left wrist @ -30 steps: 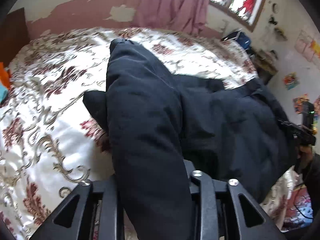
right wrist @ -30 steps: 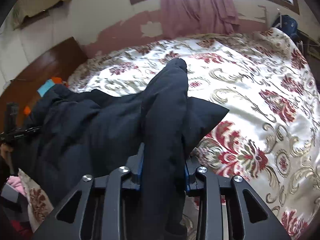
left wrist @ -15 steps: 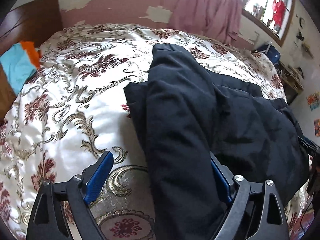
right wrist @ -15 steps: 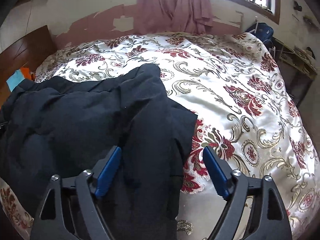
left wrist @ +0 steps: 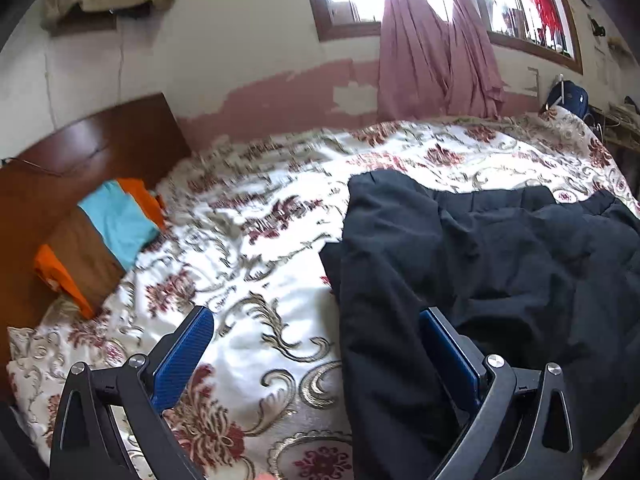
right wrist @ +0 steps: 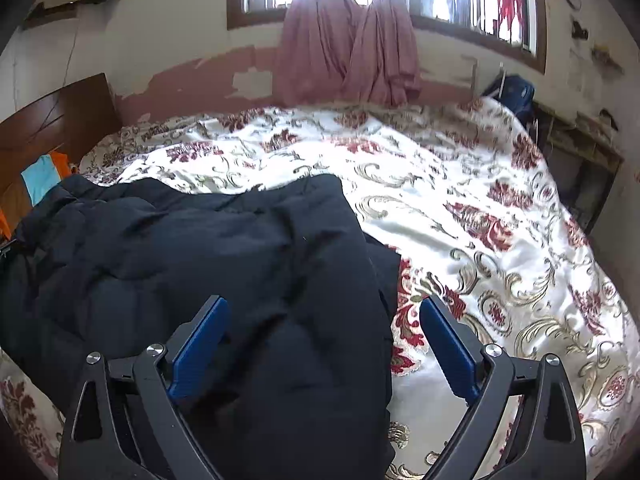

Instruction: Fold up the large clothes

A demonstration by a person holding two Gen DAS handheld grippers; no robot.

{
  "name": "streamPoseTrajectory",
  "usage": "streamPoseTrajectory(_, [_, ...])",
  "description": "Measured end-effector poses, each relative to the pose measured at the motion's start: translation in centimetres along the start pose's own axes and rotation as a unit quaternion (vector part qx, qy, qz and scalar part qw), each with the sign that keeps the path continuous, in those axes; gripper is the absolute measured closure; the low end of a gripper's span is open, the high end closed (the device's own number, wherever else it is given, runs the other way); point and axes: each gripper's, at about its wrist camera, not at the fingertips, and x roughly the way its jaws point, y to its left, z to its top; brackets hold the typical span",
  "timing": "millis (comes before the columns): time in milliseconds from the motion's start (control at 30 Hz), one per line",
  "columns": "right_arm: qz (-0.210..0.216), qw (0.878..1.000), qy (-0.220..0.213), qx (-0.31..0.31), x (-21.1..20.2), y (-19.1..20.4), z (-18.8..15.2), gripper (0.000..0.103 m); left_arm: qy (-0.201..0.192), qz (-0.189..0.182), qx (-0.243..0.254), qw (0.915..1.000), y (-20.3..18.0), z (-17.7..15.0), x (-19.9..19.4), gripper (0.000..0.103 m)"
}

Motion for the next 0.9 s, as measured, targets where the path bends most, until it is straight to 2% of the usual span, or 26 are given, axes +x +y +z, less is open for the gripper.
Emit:
streamPoseTrajectory(67, [0.005,1.000,-0.010,0.000,-0.8,0.3,0.0,0.009,-0.020,0.018,-0.009,0.9996,0.4,0.1,-0.9,0.000])
streamPoseTrajectory(133, [0.009,1.000,-0.018,0.004,-1.5,0.6,0.0,0.009,-0.038,0.019,-0.016,0.9990,0.9,0.2,-1.7,0.000])
streamPoseTrajectory(400, [0.015,0.998,-0.056,0.010,-4.0,1.6,-0.4,0.008,-0.064,-0.023,-0.029,0.9972,0.2,0.2,-5.3,0.000])
streamPoseTrajectory(900, [0.037,0.990,-0.136,0.011,-10.2,4.1,-1.5,0.007,-0.102,-0.089,-0.047,0.9897,-4.8,-0.9,-12.7,0.000])
